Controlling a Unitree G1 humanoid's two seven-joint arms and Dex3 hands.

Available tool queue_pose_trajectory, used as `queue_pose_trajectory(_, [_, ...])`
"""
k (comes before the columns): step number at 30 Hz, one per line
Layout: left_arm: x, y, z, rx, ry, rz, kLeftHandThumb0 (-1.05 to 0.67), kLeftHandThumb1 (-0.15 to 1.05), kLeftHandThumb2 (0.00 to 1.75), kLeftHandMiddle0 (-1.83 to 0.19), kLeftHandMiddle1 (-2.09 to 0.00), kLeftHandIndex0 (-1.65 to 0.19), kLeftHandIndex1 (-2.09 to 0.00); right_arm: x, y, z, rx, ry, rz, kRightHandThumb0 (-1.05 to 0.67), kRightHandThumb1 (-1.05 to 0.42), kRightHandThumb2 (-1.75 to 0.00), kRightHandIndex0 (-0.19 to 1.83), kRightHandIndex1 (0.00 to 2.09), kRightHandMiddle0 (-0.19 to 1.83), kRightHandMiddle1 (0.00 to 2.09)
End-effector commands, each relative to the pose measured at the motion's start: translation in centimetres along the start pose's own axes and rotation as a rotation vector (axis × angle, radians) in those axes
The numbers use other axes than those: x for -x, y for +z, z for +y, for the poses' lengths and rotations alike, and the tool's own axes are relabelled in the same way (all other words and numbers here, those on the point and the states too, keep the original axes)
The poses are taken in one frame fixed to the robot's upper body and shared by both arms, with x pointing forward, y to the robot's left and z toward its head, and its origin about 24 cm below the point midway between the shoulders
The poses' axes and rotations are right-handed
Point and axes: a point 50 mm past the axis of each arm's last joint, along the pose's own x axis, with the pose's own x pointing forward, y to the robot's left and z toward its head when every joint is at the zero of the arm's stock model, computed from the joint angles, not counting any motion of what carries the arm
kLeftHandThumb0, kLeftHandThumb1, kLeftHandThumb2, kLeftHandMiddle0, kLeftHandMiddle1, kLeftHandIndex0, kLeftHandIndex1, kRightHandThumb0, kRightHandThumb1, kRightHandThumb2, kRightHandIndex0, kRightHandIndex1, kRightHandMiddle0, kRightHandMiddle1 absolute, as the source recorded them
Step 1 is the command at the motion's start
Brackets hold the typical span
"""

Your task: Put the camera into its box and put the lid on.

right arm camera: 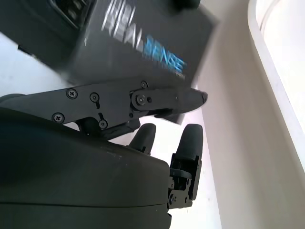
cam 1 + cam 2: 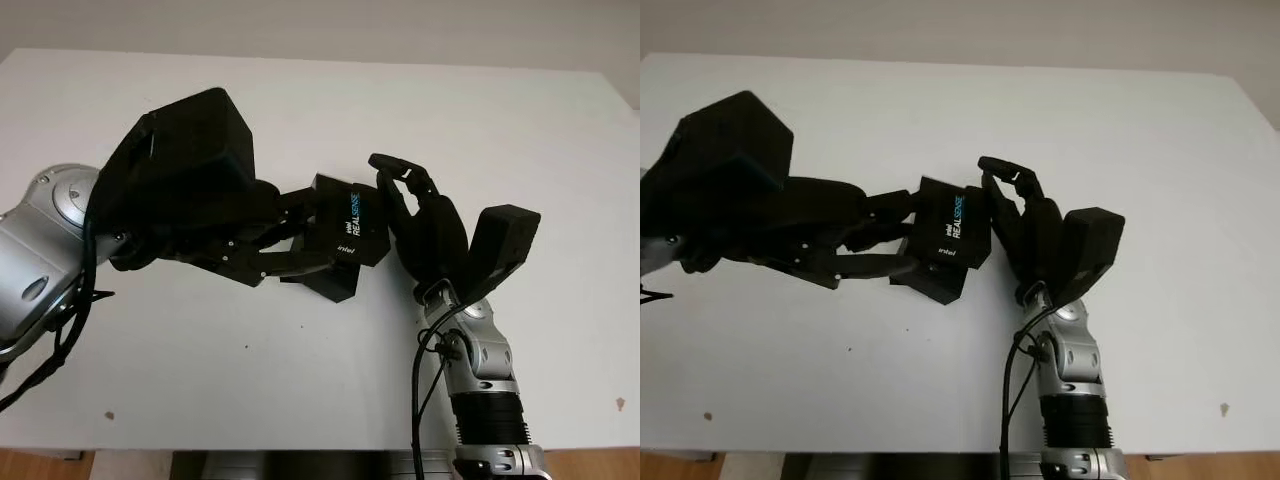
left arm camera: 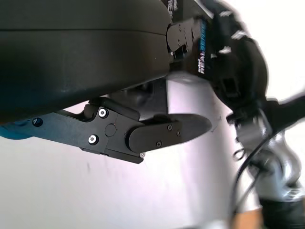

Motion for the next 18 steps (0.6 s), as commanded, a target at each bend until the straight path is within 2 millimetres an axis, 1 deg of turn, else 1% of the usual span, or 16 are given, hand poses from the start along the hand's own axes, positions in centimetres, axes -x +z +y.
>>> queue_pose_trajectory(1, [0.26,0.51,-0.21,-0.296,0.035,-0.012,-0.54,1.05,0.41,0.02,-0.10,-0.06,-0.14,-0.02,0.09,0.42,-0.001,0.028,-0.009,-0.39,-1.05,-0.19,0.08,1.15,-0.02,1.37])
queue_pose_trajectory(3, [0.47,0.44,-0.25,-0.522,0.060,0.019,-0.56,1.05,0.38,-0.11,-0.16,-0.21,-0.23,0.00,0.12,0.38,-0.003,0.025,-0.005,-0.40,-1.05,-0.18,0.08,1.16,-0.02,1.37])
queue_pose_trajectory(4, [0.54,0.37,-0.29,-0.616,0.060,0.038,-0.56,1.05,0.37,-0.26,-0.24,-0.30,-0.29,0.02,0.12,0.35,-0.003,0.026,-0.005,-0.40,-1.05,-0.18,0.08,1.16,-0.02,1.37])
queue_pose_trajectory(5, [0.58,0.26,-0.30,-0.688,0.055,0.055,-0.56,1.05,0.37,-0.30,-0.52,-0.33,-0.38,0.03,0.12,0.32,-0.003,0.027,-0.005,-0.40,-1.05,-0.19,0.08,1.16,-0.02,1.37])
queue_pose_trajectory(6, [0.61,0.13,-0.30,-0.734,0.052,0.067,-0.56,1.05,0.37,-0.35,-1.04,-0.34,-0.67,0.05,0.11,0.28,-0.003,0.028,-0.006,-0.40,-1.05,-0.19,0.08,1.16,-0.02,1.37])
queue_pose_trajectory(7, [0.63,0.01,-0.29,-0.768,0.056,0.071,-0.56,1.05,0.35,-0.46,-1.52,-0.34,-1.14,0.06,0.10,0.24,-0.002,0.027,-0.005,-0.40,-1.05,-0.19,0.08,1.16,-0.02,1.38])
queue_pose_trajectory(8, [0.63,-0.10,-0.30,-0.798,0.070,0.067,-0.55,1.05,0.33,-0.54,-1.69,-0.34,-1.35,0.07,0.11,0.20,-0.001,0.027,-0.005,-0.40,-1.05,-0.19,0.08,1.16,-0.02,1.38])
queue_pose_trajectory(9, [0.64,-0.18,-0.31,-0.821,0.083,0.064,-0.56,1.05,0.32,-0.59,-1.79,-0.34,-1.49,0.09,0.12,0.16,0.000,0.027,-0.004,-0.40,-1.05,-0.19,0.08,1.16,-0.02,1.38])
queue_pose_trajectory(10, [0.64,-0.25,-0.31,-0.840,0.091,0.066,-0.56,1.05,0.34,-0.56,-1.87,-0.30,-1.59,0.09,0.14,0.15,0.002,0.026,-0.003,-0.40,-1.05,-0.19,0.08,1.16,-0.02,1.38])
queue_pose_trajectory(12, [0.67,-0.26,-0.28,-0.865,0.109,0.068,-0.57,1.05,0.37,-0.49,-1.92,-0.25,-1.64,0.09,0.22,0.14,0.004,0.020,0.004,-0.40,-1.05,-0.19,0.08,1.16,-0.02,1.38])
queue_pose_trajectory(14, [0.69,-0.15,-0.26,-0.880,0.139,0.058,-0.57,1.05,0.37,-0.45,-2.04,-0.24,-1.74,0.10,0.28,0.11,0.001,0.015,0.009,-0.41,-1.05,-0.18,0.08,1.16,-0.01,1.38])
queue_pose_trajectory(15, [0.69,-0.12,-0.27,-0.878,0.163,0.042,-0.57,1.05,0.36,-0.46,-2.07,-0.25,-1.77,0.11,0.32,0.11,0.002,0.014,0.010,-0.41,-1.05,-0.18,0.08,1.17,-0.01,1.38])
queue_pose_trajectory(16, [0.70,-0.12,-0.26,-0.868,0.177,0.031,-0.57,1.05,0.34,-0.50,-2.08,-0.26,-1.87,0.12,0.34,0.10,0.001,0.014,0.011,-0.40,-1.05,-0.18,0.08,1.16,-0.01,1.38])
queue_pose_trajectory(18, [0.70,-0.16,-0.27,-0.861,0.196,0.012,-0.57,1.05,0.34,-0.49,-2.09,-0.23,-1.96,0.12,0.35,0.10,0.003,0.015,0.013,-0.40,-1.05,-0.18,0.08,1.17,-0.01,1.37])
